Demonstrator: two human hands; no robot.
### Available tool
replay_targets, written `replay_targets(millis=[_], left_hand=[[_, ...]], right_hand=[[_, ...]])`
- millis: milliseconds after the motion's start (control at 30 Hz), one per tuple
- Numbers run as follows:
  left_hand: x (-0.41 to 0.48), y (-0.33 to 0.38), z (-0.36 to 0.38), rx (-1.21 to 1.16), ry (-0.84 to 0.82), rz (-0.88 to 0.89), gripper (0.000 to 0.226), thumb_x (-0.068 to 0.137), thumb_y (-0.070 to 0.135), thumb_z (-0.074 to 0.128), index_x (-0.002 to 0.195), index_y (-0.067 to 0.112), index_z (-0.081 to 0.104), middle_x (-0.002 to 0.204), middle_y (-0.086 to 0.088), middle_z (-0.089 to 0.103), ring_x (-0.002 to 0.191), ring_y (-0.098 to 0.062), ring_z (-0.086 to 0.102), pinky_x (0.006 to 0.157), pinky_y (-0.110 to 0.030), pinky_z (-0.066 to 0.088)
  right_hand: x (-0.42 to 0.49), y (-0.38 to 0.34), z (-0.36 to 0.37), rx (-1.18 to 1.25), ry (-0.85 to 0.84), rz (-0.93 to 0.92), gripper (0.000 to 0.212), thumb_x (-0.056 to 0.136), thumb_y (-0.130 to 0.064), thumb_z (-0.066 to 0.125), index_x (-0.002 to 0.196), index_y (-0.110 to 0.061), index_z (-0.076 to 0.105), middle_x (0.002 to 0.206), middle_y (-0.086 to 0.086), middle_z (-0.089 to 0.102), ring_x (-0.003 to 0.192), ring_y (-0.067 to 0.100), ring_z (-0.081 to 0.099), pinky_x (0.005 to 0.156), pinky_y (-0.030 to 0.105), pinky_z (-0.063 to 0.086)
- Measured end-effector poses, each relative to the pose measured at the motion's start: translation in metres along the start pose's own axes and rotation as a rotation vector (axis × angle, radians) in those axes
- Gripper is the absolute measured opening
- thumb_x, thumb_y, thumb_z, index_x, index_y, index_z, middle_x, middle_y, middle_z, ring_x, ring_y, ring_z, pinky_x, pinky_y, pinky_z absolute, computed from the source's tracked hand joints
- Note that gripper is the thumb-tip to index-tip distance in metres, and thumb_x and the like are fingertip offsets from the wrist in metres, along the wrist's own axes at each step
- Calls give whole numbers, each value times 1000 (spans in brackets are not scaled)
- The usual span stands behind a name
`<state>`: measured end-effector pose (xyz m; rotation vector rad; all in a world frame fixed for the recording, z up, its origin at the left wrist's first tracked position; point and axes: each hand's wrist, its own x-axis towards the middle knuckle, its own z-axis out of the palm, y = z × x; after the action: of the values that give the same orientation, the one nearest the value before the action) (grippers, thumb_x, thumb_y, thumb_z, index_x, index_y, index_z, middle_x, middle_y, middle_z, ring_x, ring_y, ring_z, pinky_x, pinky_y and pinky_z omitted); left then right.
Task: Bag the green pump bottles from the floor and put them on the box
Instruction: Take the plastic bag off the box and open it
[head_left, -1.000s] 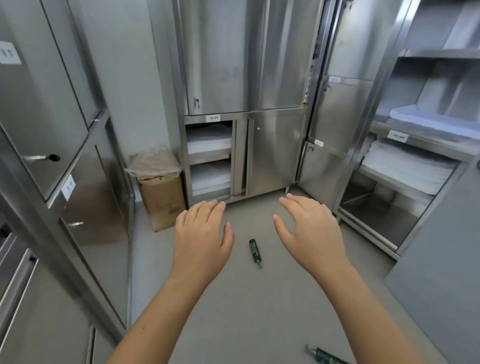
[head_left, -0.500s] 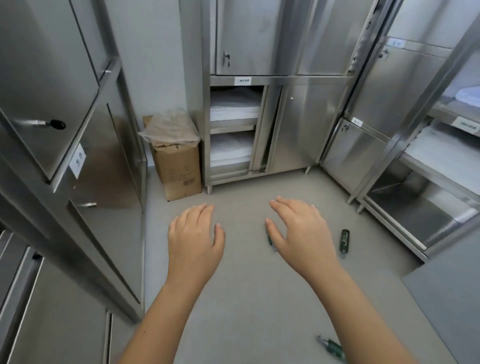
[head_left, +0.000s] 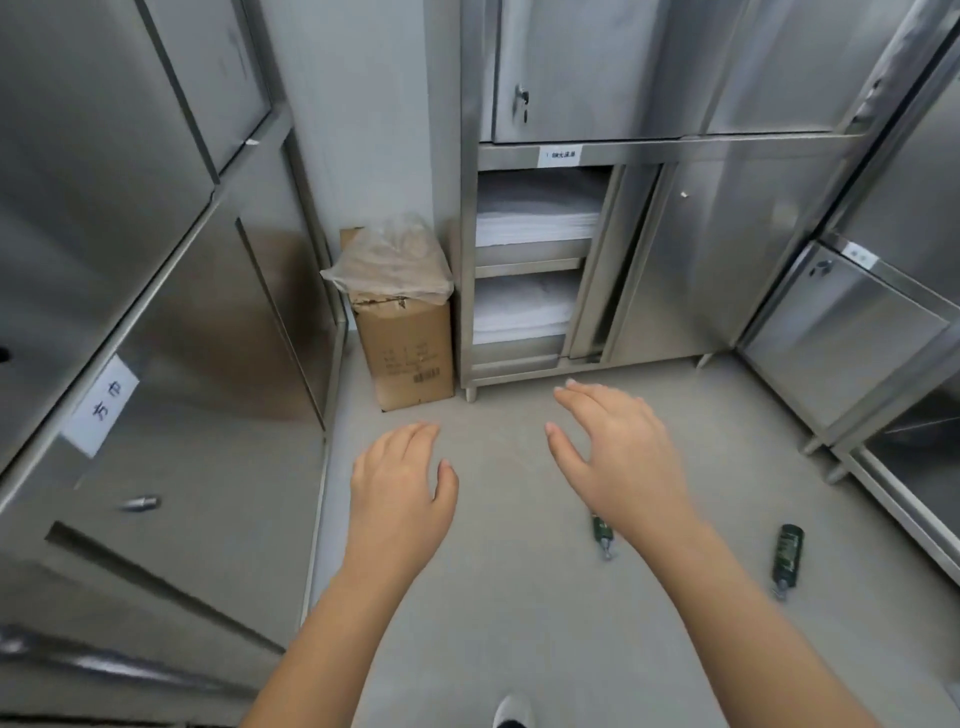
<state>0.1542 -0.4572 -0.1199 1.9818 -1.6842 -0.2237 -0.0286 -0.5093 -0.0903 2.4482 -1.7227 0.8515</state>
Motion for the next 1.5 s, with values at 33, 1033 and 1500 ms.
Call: replay_targets(millis=[33, 1033, 1500], left_hand=[[19, -3, 7, 10, 6, -22, 46, 83, 28, 37, 122, 11, 55, 124, -4, 59, 118, -24, 49, 100, -39, 33], [367, -174, 52, -47, 123, -135, 49, 81, 32, 34, 117, 9, 60, 119, -6, 63, 113, -26, 56, 96, -36, 33], [499, -243, 118, -7, -17, -188, 45, 83, 28, 37, 116, 8, 60, 119, -8, 63, 112, -26, 57, 94, -43, 41]], right_hand=[[19, 8, 10, 33, -28, 17, 35, 76, -29, 57, 104, -11, 67, 109, 7, 70, 99, 27, 66, 89, 51, 47], [367, -48, 258, 73, -173, -153, 34, 74, -28, 59, 101, -8, 69, 103, 7, 72, 94, 26, 67, 82, 40, 52], [470, -11, 397, 55, -356, -107, 28, 69, -19, 74, 95, -8, 70, 94, 8, 74, 85, 27, 69, 75, 44, 54]])
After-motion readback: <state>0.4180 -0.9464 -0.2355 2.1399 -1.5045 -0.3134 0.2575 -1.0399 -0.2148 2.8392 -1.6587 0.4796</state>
